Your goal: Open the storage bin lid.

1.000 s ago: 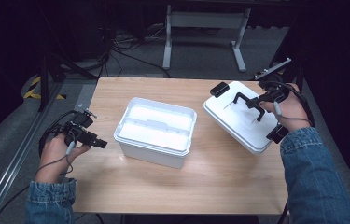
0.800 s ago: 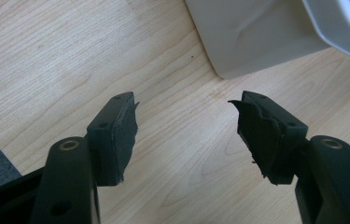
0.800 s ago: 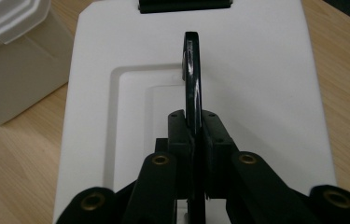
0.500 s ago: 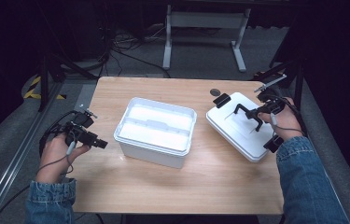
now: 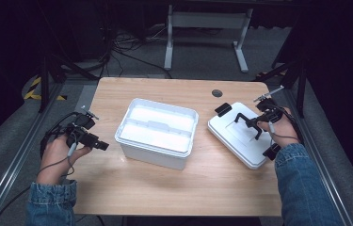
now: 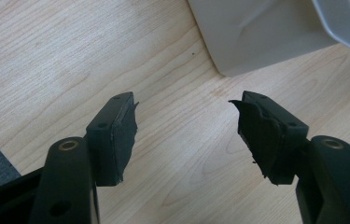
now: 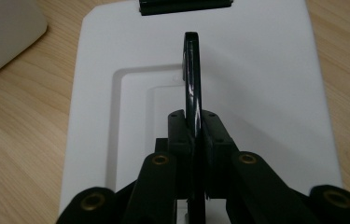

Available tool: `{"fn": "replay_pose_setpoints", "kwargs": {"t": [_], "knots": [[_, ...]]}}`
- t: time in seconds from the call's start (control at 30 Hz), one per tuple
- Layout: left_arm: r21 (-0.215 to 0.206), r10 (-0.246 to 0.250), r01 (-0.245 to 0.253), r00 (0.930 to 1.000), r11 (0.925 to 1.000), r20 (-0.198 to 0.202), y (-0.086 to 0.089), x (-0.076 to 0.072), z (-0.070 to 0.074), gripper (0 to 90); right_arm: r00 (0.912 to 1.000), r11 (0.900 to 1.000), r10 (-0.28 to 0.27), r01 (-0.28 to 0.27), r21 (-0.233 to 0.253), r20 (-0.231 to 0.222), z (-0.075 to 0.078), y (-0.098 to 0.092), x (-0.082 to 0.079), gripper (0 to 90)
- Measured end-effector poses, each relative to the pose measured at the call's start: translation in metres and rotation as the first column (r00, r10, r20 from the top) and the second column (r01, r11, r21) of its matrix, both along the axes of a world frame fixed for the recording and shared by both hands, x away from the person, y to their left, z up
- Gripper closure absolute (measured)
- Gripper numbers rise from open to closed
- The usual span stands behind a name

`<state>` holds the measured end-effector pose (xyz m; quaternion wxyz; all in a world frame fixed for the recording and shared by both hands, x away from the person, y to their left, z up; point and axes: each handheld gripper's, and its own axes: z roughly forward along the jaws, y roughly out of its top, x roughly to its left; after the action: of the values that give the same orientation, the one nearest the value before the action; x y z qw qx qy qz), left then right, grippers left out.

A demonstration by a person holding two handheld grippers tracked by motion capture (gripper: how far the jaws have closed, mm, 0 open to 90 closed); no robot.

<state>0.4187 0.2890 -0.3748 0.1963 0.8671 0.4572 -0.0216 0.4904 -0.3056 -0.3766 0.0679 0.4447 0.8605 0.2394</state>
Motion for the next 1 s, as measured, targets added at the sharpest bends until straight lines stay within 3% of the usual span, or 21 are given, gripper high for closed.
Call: {"fn": "replay_pose_setpoints", "kwargs": {"t": [0.4, 0.8, 0.9, 1.0], "knots": [[0.0, -0.004, 0.004, 1.0, 1.0, -0.005, 0.001, 0.001, -0.002, 37.2, 0.9997, 1.0, -0.002, 0.003, 0.025, -0.025, -0.021, -0.002, 0.002, 84.6], [0.004, -0.005, 0.005, 0.9999, 1.0, -0.009, 0.002, 0.001, -0.003, 36.9, 0.9984, 0.999, -0.017, 0.019, 0.039, -0.054, -0.031, -0.006, 0.006, 84.0], [0.005, -0.009, 0.009, 0.9999, 1.0, -0.007, 0.002, 0.001, -0.003, 36.9, 0.9987, 0.997, -0.038, 0.04, 0.063, -0.036, -0.031, -0.01, 0.007, 77.7], [0.001, -0.005, 0.005, 1.0, 1.0, -0.008, 0.002, 0.001, -0.002, 36.9, 0.9981, 0.998, -0.06, 0.06, 0.028, -0.017, -0.03, -0.011, 0.007, 69.5]]}}
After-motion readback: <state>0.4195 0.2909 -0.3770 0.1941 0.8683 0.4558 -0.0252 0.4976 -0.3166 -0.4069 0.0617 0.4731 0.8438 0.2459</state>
